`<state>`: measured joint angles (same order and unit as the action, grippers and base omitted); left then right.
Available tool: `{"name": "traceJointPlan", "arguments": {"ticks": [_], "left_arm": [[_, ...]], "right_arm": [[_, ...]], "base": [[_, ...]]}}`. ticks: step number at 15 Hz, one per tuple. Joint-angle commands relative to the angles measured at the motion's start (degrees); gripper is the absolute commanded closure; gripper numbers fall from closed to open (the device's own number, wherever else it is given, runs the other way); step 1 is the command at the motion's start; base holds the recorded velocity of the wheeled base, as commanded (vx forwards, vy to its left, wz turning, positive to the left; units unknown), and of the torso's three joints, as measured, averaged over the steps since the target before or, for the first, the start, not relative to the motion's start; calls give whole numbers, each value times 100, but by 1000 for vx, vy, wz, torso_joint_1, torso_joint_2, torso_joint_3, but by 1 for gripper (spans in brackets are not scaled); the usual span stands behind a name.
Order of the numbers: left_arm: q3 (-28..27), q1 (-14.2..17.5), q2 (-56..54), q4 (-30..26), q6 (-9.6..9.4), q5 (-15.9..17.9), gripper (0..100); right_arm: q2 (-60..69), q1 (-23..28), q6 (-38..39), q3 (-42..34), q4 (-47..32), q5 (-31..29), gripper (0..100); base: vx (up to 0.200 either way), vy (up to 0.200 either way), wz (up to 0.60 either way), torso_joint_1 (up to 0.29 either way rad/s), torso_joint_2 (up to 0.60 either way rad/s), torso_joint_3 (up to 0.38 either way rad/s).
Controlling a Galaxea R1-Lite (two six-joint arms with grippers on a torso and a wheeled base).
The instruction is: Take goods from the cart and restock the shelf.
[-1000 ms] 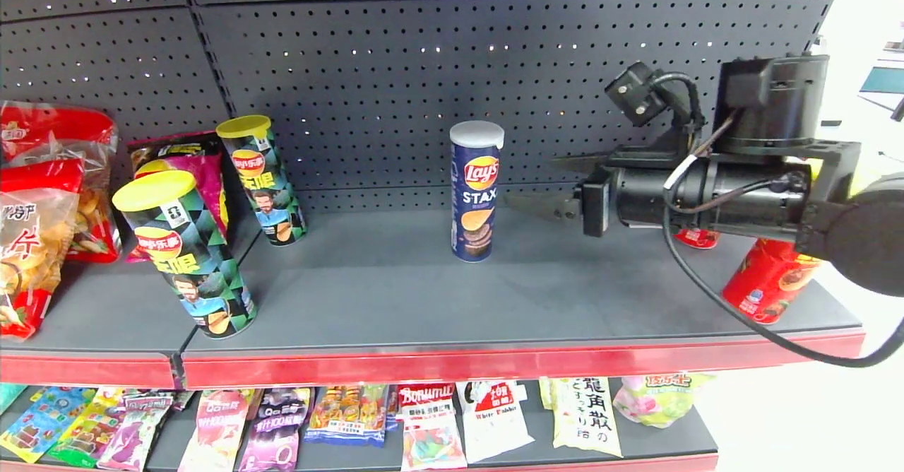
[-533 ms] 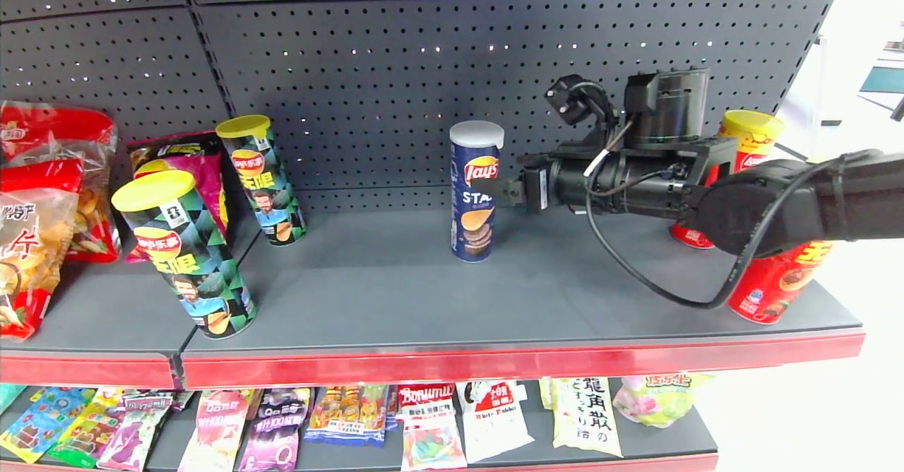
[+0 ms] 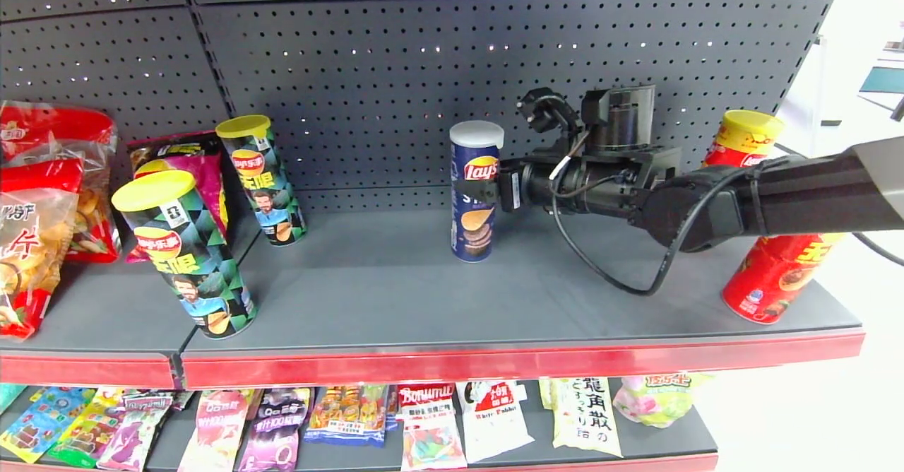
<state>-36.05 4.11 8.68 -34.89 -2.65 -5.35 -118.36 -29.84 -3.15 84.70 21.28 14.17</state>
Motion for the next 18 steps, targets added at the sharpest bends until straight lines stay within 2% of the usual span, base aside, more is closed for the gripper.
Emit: {"name": "traceJointPlan", "arguments": {"ticks": [1,8,9,13,18], "left_arm": [[10,2,37,-9,1,-1,100],[10,2,116,0,1,-1,100],[10,2,125,0,-8,-1,100],[45,2,143,0,1,8,100],[98,2,81,0,1,8,100]], "right_arm": [[-284,-48,95,337,-10,-72,0],[-864,-118,306,1180,-2,-318,0],[-908,-127,306,1233,-2,-388,100],[-864,-329,315,1277,-10,-529,100],[-144,-654,297,987,-81,-1671,100]], "base": [[0,0,0,0,0,0],[0,0,0,0,0,0],[0,0,0,0,0,0],[0,0,0,0,0,0],[0,0,0,0,0,0]]}}
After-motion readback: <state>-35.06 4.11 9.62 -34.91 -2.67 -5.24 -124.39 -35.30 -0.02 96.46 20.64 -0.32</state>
